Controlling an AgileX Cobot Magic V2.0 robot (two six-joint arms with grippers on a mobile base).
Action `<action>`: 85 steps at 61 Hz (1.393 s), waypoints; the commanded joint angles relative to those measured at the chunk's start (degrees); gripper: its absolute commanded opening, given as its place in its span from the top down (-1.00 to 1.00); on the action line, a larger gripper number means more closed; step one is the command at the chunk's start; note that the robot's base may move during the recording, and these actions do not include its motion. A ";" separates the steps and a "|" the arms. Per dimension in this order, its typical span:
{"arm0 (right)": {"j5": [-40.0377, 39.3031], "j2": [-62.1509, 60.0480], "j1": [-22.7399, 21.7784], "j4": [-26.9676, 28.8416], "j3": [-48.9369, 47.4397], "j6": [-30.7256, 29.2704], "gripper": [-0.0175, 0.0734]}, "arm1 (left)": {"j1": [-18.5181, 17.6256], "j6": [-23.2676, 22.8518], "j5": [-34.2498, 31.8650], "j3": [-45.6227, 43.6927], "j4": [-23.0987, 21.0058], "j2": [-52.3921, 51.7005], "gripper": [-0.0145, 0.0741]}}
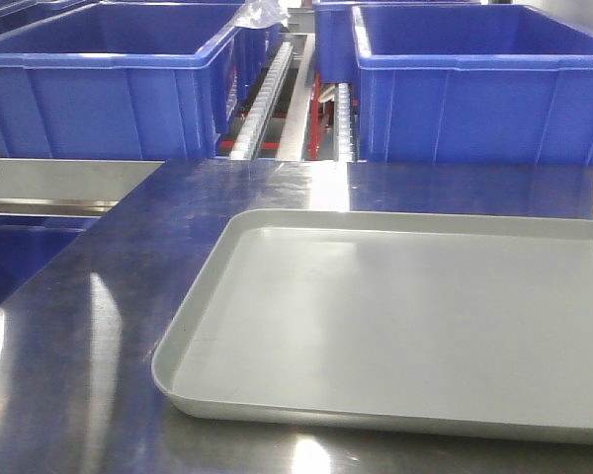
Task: Sort and place red and blue blocks on shelf
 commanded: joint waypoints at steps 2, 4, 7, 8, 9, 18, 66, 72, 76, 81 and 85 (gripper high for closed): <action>-5.60 0.21 -0.40 -0.76 -1.72 -0.19 0.51 | 0.10 -0.29 -4.63 -1.63 0.40 0.11 0.39; -5.60 0.21 -0.40 -0.76 -1.72 -0.19 0.51 | 0.10 -0.29 -4.63 -1.63 0.40 0.11 0.39; -5.60 0.21 -0.40 -0.76 -1.72 -0.19 0.51 | 0.10 -0.29 -4.63 -1.63 0.40 0.11 0.39; -5.60 0.21 -0.40 -0.76 -1.72 -0.19 0.51 | 0.10 -0.29 -4.63 -1.63 0.40 0.11 0.39; -5.60 0.21 -0.40 -0.76 -1.72 -0.19 0.51 | 0.10 -0.29 -4.63 -1.63 0.40 0.11 0.39; -5.60 0.21 -0.40 -0.76 -1.72 -0.19 0.51 | 0.10 -0.29 -4.63 -1.63 0.40 0.11 0.39; -5.60 0.21 -0.40 -0.76 -1.72 -0.19 0.51 | 0.10 -0.29 -4.63 -1.63 0.40 0.11 0.39; -5.60 0.21 -0.40 -0.76 -1.72 -0.19 0.51 | 0.10 -0.29 -4.63 -1.63 0.40 0.11 0.39; -5.60 0.21 -0.40 -0.76 -1.72 -0.19 0.51 | 0.10 -0.29 -4.63 -1.63 0.40 0.11 0.39; -5.60 0.21 -0.40 -0.76 -1.72 -0.19 0.51 | 0.10 -0.29 -4.63 -1.63 0.40 0.11 0.39; -5.60 0.21 -0.40 -0.76 -1.72 -0.19 0.51 | 0.10 -0.29 -4.63 -1.63 0.40 0.11 0.39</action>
